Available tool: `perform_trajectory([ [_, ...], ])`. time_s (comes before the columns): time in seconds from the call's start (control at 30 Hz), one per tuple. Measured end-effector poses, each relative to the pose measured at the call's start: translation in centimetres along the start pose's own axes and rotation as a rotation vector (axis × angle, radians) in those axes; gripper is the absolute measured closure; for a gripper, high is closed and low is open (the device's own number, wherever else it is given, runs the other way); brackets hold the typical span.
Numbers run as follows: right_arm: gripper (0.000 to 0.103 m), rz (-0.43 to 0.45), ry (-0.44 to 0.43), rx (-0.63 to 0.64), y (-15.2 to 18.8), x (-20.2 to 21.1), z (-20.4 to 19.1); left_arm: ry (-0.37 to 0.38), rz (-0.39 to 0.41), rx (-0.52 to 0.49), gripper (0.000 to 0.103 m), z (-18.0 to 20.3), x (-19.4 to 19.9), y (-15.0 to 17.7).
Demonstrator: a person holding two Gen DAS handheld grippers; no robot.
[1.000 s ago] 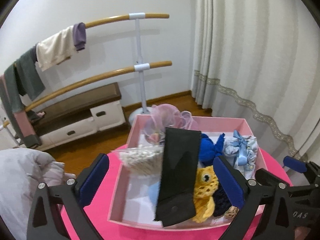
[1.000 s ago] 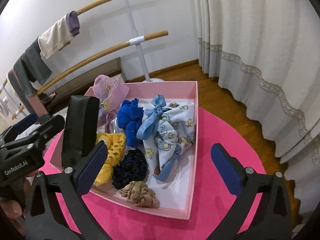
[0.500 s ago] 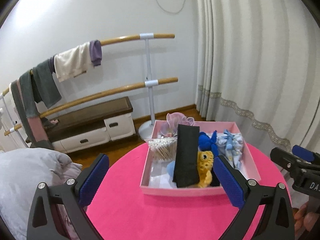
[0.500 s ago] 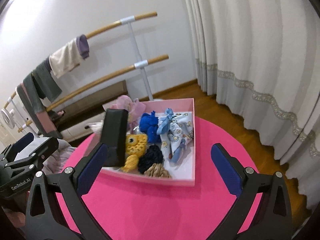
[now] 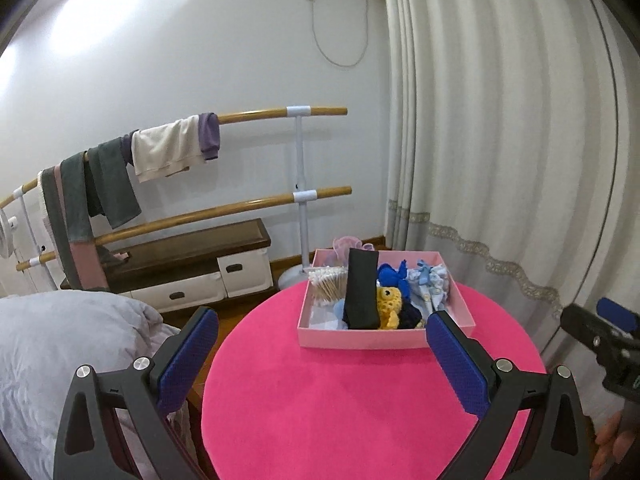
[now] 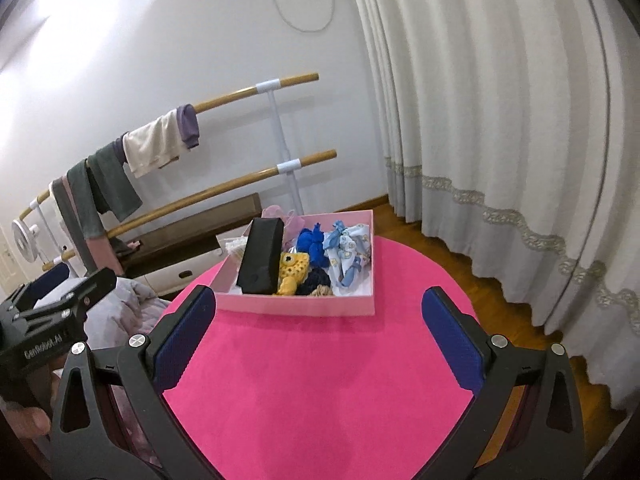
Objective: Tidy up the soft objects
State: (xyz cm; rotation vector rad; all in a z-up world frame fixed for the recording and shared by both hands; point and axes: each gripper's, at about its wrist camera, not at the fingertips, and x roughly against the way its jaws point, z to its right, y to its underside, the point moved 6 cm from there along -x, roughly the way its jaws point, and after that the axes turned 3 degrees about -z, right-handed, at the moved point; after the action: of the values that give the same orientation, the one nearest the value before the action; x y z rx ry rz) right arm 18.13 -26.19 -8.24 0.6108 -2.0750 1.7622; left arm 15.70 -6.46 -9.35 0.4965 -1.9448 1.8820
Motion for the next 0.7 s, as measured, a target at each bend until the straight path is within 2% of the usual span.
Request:
perform_trajectory([
  [0.27, 0.000, 0.048, 0.043, 0.020, 2.5, 4.5, -1.1, -0.003, 0.021, 0.001, 0.000, 0.1, 7.4, 3.9],
  [0.4, 0.000, 0.055, 0.052, 0.039, 3.3, 5.3, -1.9, 0.002, 0.006, 0.008, 0.000, -0.1, 9.3, 5.5],
  [0.7, 0.000, 0.056, 0.069, 0.071, 5.0, 6.3, -3.7, -0.001, 0.012, 0.031, 0.000, -1.8, 12.3, 5.6],
])
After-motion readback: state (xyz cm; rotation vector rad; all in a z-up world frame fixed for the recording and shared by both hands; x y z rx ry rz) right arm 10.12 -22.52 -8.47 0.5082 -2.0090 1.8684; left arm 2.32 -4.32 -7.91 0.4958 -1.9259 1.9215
